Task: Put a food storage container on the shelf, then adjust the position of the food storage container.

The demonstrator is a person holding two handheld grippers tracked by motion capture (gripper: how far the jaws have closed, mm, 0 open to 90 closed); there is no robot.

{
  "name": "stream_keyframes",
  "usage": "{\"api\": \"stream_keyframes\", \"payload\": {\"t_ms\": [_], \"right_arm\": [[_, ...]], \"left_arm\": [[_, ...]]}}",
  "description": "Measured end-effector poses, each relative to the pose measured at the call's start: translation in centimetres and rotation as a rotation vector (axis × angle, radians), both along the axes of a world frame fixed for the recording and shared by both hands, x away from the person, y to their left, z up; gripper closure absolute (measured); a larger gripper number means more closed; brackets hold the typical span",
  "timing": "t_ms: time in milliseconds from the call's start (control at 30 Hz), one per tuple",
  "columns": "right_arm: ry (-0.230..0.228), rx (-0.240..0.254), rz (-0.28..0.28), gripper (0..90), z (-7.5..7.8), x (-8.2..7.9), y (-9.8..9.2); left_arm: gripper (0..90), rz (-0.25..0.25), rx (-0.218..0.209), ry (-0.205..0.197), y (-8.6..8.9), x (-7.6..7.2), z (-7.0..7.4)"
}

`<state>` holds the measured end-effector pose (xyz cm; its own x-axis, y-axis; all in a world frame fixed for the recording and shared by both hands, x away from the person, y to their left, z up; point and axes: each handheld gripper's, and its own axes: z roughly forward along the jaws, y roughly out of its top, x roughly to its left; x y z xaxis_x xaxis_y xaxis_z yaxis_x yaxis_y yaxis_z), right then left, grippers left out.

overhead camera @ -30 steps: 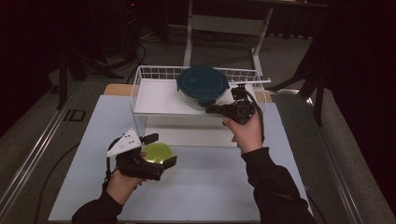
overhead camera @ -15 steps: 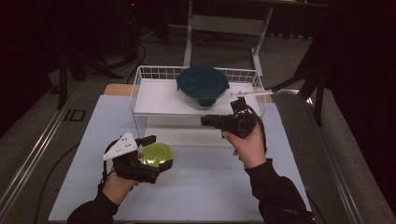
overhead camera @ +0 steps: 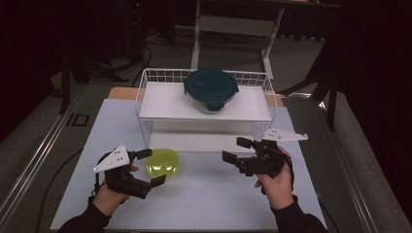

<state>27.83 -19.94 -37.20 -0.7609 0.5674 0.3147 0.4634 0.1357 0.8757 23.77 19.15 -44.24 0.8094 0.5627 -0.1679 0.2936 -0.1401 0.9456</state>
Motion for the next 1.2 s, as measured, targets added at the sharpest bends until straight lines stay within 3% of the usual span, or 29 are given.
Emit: {"api": "stream_keyframes", "payload": {"t_ms": [100, 200, 433, 500, 567, 600, 667, 767, 833, 867, 933, 1100, 1200], "right_arm": [[-0.034, 0.006, -0.012, 15.6, -0.7, -1.3, -1.2], [-0.053, -0.003, -0.024, 15.6, -1.4, -2.4, -2.2], [-0.059, -0.007, -0.041, 15.7, -2.7, -4.2, -3.7], [-0.056, 0.003, -0.046, 15.7, -3.1, -4.8, -4.3], [-0.055, 0.004, -0.052, 15.8, -3.2, -5.0, -4.4], [-0.052, 0.009, -0.052, 15.9, -3.6, -5.3, -4.7], [-0.055, -0.003, -0.058, 15.9, -4.0, -5.5, -4.9], [-0.045, -0.002, -0.061, 16.0, -4.4, -5.5, -5.1], [-0.041, -0.002, -0.064, 16.0, -4.4, -5.5, -5.2], [-0.038, -0.004, -0.070, 16.0, -4.6, -5.5, -5.3], [-0.034, 0.000, -0.072, 16.1, -4.8, -5.4, -5.4], [-0.024, 0.014, -0.076, 16.1, -5.0, -5.2, -5.5], [-0.017, 0.010, -0.072, 16.2, -5.2, -5.3, -5.4]], "left_arm": [[2.7, 0.008, -0.011, 0.006, 1.0, 0.2, -0.7], [5.7, 0.029, 0.015, 0.004, 1.9, 0.4, -1.4], [31.4, 0.079, 0.048, 0.003, 3.9, 1.2, -2.7], [38.6, 0.105, 0.056, 0.032, 4.9, 1.8, -3.6], [45.1, 0.112, 0.064, 0.034, 5.1, 1.9, -4.0], [51.0, 0.129, 0.094, 0.045, 5.6, 2.3, -4.7], [56.9, 0.147, 0.112, 0.066, 6.1, 2.7, -5.4], [66.4, 0.162, 0.115, 0.083, 6.5, 3.0, -6.0], [73.2, 0.175, 0.136, 0.086, 6.8, 3.3, -6.5], [80.9, 0.178, 0.178, 0.101, 6.8, 3.5, -7.0], [88.2, 0.190, 0.201, 0.090, 6.8, 3.6, -7.3], [89.4, 0.185, 0.230, 0.131, 6.4, 4.2, -7.8], [89.5, 0.135, 0.249, 0.157, 5.3, 4.7, -8.4]]}}
